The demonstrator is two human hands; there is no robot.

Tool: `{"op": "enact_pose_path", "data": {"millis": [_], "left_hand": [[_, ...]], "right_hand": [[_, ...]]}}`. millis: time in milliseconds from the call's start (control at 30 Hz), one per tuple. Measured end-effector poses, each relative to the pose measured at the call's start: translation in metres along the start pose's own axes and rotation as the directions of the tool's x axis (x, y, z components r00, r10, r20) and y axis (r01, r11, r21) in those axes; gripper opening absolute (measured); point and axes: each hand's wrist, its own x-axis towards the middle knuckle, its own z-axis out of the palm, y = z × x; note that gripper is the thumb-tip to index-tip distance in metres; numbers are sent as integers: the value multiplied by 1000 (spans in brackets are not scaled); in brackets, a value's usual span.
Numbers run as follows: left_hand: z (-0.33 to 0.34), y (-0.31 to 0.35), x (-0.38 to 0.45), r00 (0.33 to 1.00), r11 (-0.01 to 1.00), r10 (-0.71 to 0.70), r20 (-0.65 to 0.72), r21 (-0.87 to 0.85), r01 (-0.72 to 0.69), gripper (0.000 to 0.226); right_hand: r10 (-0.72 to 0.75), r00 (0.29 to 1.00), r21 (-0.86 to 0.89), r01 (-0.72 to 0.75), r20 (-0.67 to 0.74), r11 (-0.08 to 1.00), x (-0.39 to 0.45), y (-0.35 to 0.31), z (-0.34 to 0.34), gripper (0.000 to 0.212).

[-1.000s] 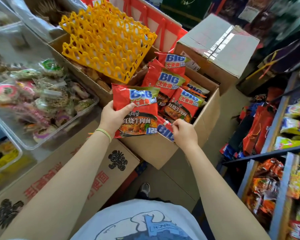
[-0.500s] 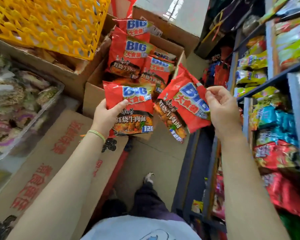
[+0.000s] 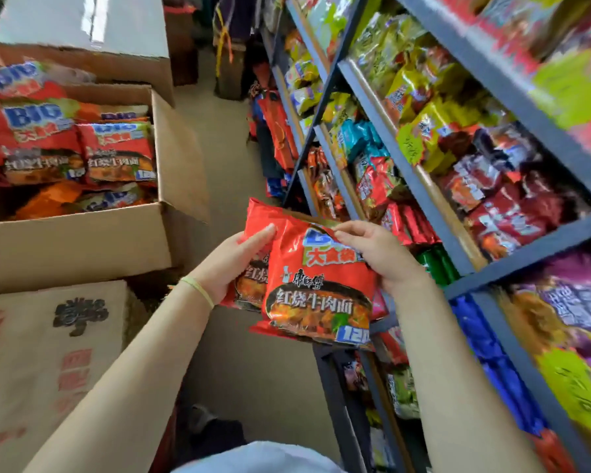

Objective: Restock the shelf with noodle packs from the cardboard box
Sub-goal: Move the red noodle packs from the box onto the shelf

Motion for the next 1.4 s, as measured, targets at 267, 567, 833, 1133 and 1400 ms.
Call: {"op": "enact_pose_path", "data": {"millis": [267, 567, 833, 1133, 1400], "left_hand": [[180, -84, -84, 913, 993, -54, 405, 122, 5, 50], [339, -180, -183, 917, 982, -174, 359, 129, 135, 52], [424, -193, -243, 770, 949, -252, 587, 305, 78, 40], [504, -117, -304, 405, 874, 25, 914, 176, -453, 60], [597, -97, -335, 376, 850, 92, 922, 125, -513, 58]], "right_hand": [[0, 904, 78, 38, -428, 996, -164, 110, -107, 24], [146, 624, 237, 65, -768, 969, -380, 213, -172, 84], [149, 801, 361, 89, -579, 928, -497, 238, -187, 46], [-75, 577, 189, 382, -813, 904, -598, 176, -218, 37], [-36, 204, 69, 483, -978, 873, -647, 139, -263, 62]]}}
